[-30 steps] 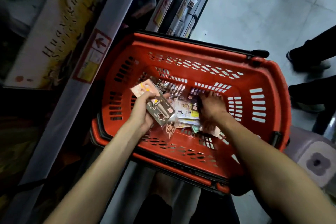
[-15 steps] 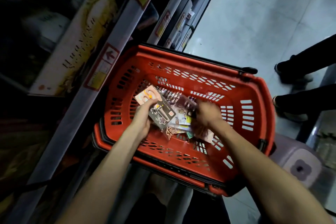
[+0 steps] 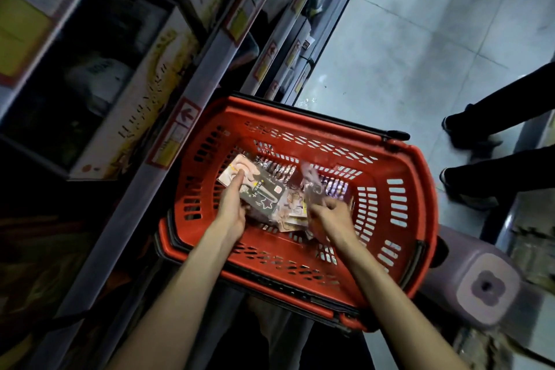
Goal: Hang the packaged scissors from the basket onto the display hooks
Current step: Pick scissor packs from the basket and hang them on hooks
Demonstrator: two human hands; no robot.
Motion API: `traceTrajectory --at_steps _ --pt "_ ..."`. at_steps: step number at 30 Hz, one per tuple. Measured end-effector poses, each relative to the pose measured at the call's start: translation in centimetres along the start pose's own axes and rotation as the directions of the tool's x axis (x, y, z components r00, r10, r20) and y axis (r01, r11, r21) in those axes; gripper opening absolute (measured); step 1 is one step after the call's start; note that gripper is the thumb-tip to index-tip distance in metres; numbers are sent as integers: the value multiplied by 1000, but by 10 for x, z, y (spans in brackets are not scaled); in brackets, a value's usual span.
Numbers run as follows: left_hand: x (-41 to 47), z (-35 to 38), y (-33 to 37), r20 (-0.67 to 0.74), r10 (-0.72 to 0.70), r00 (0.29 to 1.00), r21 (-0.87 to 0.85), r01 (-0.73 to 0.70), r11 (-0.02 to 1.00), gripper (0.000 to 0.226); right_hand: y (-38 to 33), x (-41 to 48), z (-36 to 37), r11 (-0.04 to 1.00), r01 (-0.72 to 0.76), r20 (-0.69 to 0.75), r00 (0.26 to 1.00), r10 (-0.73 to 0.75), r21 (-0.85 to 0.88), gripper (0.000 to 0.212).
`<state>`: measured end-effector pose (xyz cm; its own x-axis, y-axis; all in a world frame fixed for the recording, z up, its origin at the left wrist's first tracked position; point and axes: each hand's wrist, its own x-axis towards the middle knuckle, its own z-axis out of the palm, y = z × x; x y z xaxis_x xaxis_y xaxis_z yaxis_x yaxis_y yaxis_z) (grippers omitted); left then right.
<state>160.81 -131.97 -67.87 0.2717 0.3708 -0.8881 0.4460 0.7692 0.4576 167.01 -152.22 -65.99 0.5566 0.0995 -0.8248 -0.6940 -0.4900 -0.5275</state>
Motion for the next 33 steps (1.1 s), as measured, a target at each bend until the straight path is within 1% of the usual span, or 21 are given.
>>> traceTrajectory --at_steps 2,3,4,5,6,8,9,10,11,13,14,15,18,20,22,23,25,28,29,32,33 --pt "5 -1 0 -11 5 1000 -13 -6 1000 38 0 0 2 999 -20 3 1000 20 27 8" --pt "7 -1 -1 -11 8 1000 -20 -9 1000 37 -3 -2 4 999 -11 17 1000 11 32 9" --pt "8 -2 -2 -8 7 1000 -23 -7 1000 34 -5 -5 6 998 8 39 999 -10 56 5" --pt "8 -2 -3 -2 -1 1000 -28 1 1000 33 -11 -10 9 997 18 61 998 -23 78 7" --pt "7 -1 -4 4 -10 1000 -36 10 999 34 -15 -12 12 997 13 70 997 -18 77 19" --pt "6 -2 -6 20 -21 1000 -64 22 998 45 -19 -13 21 999 25 59 998 -27 28 41" --pt "6 -2 -6 27 -22 999 -78 24 997 52 -17 -11 27 999 34 65 997 -36 35 48" --pt "4 -2 -6 39 -17 999 -89 20 996 56 -16 -7 32 998 6 80 997 -11 62 55" --pt "3 -2 -5 49 -11 999 -94 15 995 57 -13 -2 37 995 -8 83 997 0 95 66" --pt "-2 0 -3 84 1 997 -59 4 998 46 -9 11 48 981 -50 97 995 33 187 98" --pt "-4 1 -3 104 9 995 -24 -7 1000 38 -7 17 53 960 -80 126 991 47 267 107" --pt "-7 3 -3 115 16 993 9 -18 1000 31 -5 24 58 926 -104 158 986 48 364 109" --pt "-11 4 -5 160 25 987 61 -36 997 20 -3 31 66 785 -223 196 972 132 578 90" --pt "-13 4 -6 213 30 977 104 -54 993 24 -4 30 65 724 -233 175 972 157 649 86" --pt "-14 4 -7 258 43 965 142 -82 986 31 -1 31 64 678 -249 181 969 171 692 89" --pt "-15 5 -8 281 54 958 139 -96 986 35 -4 27 62 653 -260 198 965 170 712 84" --pt "-17 8 -8 320 73 944 108 -113 988 42 -6 26 56 633 -294 223 956 191 716 73" --pt "-18 8 -6 375 80 923 101 -127 987 53 -2 27 43 594 -299 252 954 162 747 76" --pt "-18 8 -6 392 80 917 99 -128 987 55 -2 27 40 599 -310 285 948 140 738 71" --pt "-15 6 -7 435 64 898 97 -118 988 65 -3 24 28 601 -371 366 920 136 708 39" --pt "-17 7 -7 451 51 891 94 -104 990 67 -2 23 25 608 -379 371 917 146 698 37"
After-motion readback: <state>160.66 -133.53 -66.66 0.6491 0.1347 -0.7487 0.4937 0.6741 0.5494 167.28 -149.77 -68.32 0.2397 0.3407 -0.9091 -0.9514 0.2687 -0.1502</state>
